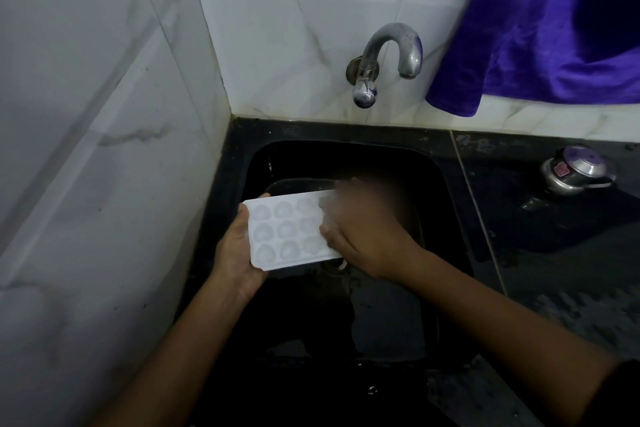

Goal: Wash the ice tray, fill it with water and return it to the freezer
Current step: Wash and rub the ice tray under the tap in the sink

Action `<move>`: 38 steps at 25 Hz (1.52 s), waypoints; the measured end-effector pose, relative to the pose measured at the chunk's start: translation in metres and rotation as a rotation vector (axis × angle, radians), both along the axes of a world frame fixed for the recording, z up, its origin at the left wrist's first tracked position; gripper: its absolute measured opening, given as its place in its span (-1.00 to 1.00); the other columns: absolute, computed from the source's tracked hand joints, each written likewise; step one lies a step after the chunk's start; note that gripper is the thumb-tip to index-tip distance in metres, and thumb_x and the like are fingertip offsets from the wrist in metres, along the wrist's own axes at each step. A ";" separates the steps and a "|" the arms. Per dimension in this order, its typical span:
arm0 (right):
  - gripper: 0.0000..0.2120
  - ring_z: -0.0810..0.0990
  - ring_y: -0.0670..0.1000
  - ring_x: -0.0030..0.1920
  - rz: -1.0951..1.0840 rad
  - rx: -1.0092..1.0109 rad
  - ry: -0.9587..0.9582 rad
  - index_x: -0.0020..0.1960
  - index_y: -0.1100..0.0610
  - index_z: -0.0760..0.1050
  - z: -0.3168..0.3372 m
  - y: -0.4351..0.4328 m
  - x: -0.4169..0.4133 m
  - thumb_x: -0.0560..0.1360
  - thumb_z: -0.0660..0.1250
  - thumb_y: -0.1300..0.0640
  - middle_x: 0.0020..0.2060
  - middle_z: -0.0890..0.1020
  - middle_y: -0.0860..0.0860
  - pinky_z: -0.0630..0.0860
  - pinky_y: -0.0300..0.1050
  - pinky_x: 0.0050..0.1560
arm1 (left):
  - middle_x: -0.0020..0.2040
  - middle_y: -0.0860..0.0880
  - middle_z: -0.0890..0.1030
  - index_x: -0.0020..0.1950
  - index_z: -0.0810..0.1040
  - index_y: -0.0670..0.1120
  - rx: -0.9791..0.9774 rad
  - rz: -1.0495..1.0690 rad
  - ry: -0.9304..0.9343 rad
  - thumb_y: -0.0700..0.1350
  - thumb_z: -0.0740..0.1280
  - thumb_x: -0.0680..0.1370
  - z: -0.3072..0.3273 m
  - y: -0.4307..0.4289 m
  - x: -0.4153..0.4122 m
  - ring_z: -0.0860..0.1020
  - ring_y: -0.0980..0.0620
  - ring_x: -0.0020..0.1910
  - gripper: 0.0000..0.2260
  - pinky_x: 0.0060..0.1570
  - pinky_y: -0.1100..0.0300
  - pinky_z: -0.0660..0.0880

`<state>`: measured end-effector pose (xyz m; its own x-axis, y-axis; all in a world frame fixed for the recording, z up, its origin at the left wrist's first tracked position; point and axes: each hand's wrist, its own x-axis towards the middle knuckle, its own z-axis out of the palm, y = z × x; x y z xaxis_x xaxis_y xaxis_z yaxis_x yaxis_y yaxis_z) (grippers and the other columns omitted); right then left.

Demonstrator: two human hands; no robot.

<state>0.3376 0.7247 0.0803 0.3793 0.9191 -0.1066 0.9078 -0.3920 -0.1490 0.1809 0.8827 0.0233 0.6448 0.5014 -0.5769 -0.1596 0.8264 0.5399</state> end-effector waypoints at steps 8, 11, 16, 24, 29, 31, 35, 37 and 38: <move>-0.41 0.02 0.26 0.64 -0.004 -0.004 0.012 0.51 -0.06 0.33 -0.003 0.001 0.004 0.65 -0.18 -0.29 0.63 0.15 0.16 -0.08 0.42 0.58 | 0.38 -0.26 0.61 0.51 0.50 -0.05 0.008 -0.006 -0.014 0.20 0.14 0.73 0.002 -0.001 0.003 0.59 -0.35 0.34 -0.52 0.29 -0.33 0.53; -0.46 0.03 0.27 0.64 -0.084 0.018 0.030 0.37 -0.06 0.43 0.000 0.006 0.010 0.66 -0.14 -0.27 0.63 0.18 0.17 -0.07 0.43 0.57 | 0.38 -0.25 0.61 0.52 0.49 -0.06 0.018 -0.032 -0.010 0.19 0.13 0.74 0.003 -0.006 0.006 0.61 -0.33 0.33 -0.52 0.18 -0.26 0.62; -0.47 0.03 0.27 0.64 -0.027 0.007 0.006 0.50 -0.09 0.35 -0.005 -0.004 0.009 0.68 -0.12 -0.26 0.63 0.16 0.16 -0.08 0.43 0.57 | 0.39 -0.27 0.60 0.52 0.49 -0.08 0.015 -0.023 -0.014 0.18 0.20 0.71 -0.002 -0.002 0.006 0.58 -0.35 0.35 -0.51 0.30 -0.33 0.51; -0.49 0.03 0.27 0.64 -0.046 0.015 0.014 0.49 -0.11 0.36 -0.005 -0.007 0.011 0.69 -0.11 -0.25 0.62 0.16 0.16 -0.09 0.43 0.57 | 0.48 -0.31 0.50 0.60 0.38 -0.11 -0.012 -0.081 -0.044 0.21 0.24 0.70 -0.017 0.000 0.007 0.49 -0.39 0.44 -0.43 0.43 -0.40 0.38; -0.37 0.03 0.26 0.64 -0.030 0.004 0.005 0.47 0.00 0.38 -0.005 -0.006 0.002 0.63 -0.18 -0.29 0.63 0.17 0.16 -0.07 0.41 0.58 | 0.51 -0.31 0.46 0.60 0.38 -0.11 -0.040 -0.082 -0.037 0.23 0.24 0.69 -0.025 0.000 0.008 0.47 -0.39 0.46 -0.41 0.44 -0.41 0.36; -0.48 0.02 0.26 0.64 -0.041 0.005 0.008 0.48 -0.09 0.37 -0.002 -0.010 0.008 0.69 -0.11 -0.25 0.63 0.17 0.16 -0.09 0.43 0.57 | 0.50 -0.30 0.47 0.61 0.37 -0.11 -0.032 -0.098 -0.050 0.22 0.23 0.70 -0.025 0.002 0.007 0.48 -0.39 0.45 -0.42 0.42 -0.41 0.38; -0.45 0.04 0.26 0.64 -0.071 0.007 0.011 0.40 0.00 0.42 -0.004 -0.002 0.005 0.67 -0.12 -0.26 0.63 0.18 0.17 -0.09 0.39 0.57 | 0.54 -0.30 0.43 0.63 0.34 -0.10 -0.054 -0.101 -0.029 0.23 0.25 0.68 -0.030 0.000 0.010 0.43 -0.39 0.49 -0.39 0.47 -0.42 0.31; -0.42 0.05 0.26 0.63 -0.021 0.014 -0.005 0.46 -0.03 0.38 -0.006 -0.008 0.004 0.66 -0.14 -0.27 0.62 0.19 0.17 -0.06 0.42 0.57 | 0.56 -0.31 0.40 0.64 0.31 -0.10 -0.078 -0.094 -0.050 0.24 0.28 0.67 -0.030 0.005 0.008 0.40 -0.40 0.51 -0.36 0.49 -0.43 0.27; -0.47 0.06 0.27 0.63 -0.026 0.018 -0.006 0.47 -0.07 0.38 -0.006 -0.010 0.007 0.68 -0.12 -0.26 0.62 0.19 0.16 -0.06 0.43 0.57 | 0.55 -0.31 0.42 0.64 0.32 -0.10 -0.078 -0.109 -0.071 0.23 0.27 0.68 -0.030 0.005 0.007 0.42 -0.40 0.50 -0.38 0.49 -0.43 0.28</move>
